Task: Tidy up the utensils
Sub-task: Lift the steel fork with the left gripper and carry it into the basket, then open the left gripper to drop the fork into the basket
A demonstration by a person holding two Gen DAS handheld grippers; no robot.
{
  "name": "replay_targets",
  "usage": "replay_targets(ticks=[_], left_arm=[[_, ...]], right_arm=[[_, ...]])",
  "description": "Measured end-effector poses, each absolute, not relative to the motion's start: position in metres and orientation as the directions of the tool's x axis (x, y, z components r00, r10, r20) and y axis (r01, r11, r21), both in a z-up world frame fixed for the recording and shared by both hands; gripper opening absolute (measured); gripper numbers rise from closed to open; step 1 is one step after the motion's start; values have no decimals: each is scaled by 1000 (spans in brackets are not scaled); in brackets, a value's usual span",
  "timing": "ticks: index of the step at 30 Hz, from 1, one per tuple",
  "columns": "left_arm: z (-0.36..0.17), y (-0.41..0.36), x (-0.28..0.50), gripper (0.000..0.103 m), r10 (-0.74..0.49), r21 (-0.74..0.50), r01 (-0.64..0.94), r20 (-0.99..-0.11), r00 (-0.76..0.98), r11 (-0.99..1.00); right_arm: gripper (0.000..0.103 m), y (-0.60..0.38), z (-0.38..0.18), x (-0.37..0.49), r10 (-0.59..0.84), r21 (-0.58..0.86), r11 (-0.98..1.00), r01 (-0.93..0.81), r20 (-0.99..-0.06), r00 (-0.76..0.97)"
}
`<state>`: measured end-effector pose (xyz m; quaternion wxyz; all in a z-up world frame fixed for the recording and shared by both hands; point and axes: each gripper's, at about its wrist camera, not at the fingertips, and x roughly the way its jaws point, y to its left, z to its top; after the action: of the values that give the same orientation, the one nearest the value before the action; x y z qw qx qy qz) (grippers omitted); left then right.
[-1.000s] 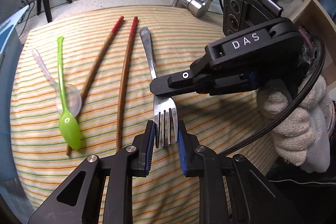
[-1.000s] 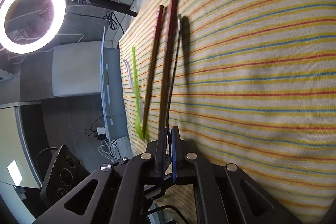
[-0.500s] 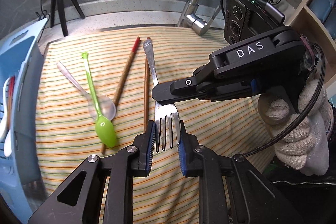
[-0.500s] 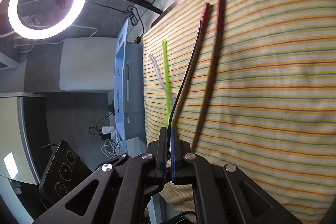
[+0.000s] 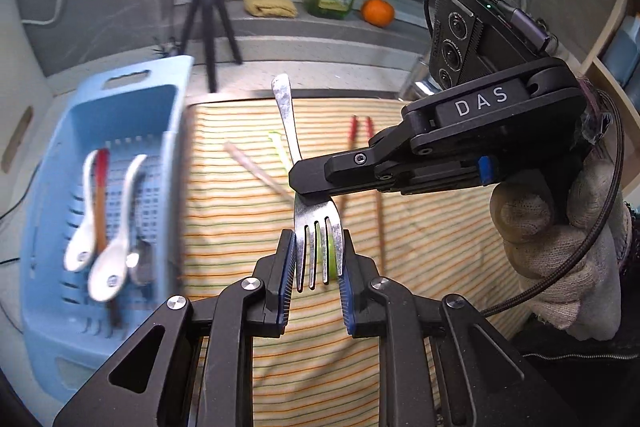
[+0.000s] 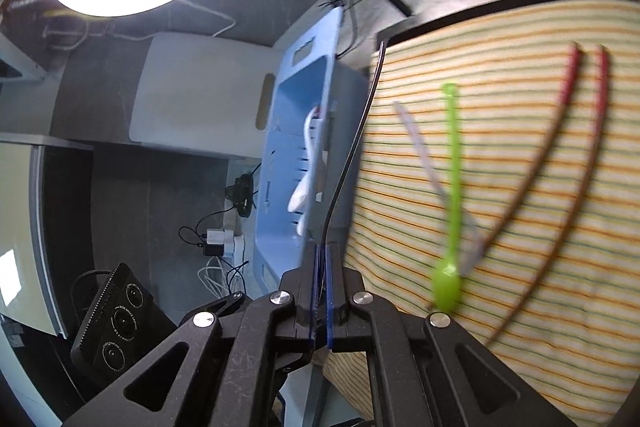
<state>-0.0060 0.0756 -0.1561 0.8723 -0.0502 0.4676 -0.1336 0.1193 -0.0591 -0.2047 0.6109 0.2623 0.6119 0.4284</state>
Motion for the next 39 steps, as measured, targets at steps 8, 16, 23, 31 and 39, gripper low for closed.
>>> replay_targets(ticks=[8,16,23,31,39], left_arm=[[-166,140,-8,18,-228,-208,98,-814,534,973],[-184,174,-10,18,-226,-238,42,-830,510,970],[-193,183,-10,18,-227,-258,7,-837,497,966],[-194,192,-14,18,-197,-250,-48,-854,481,967],[-184,199,-26,21,-165,-245,-101,-853,495,964]], right_arm=[[3,23,-209,122,816,827,503,-252,-550,-176],[3,69,-220,119,764,786,544,-296,-609,-213],[5,80,-228,117,729,756,577,-311,-647,-221],[8,76,-231,117,717,744,589,-314,-661,-222],[24,57,-208,115,748,754,556,-349,-637,-185]])
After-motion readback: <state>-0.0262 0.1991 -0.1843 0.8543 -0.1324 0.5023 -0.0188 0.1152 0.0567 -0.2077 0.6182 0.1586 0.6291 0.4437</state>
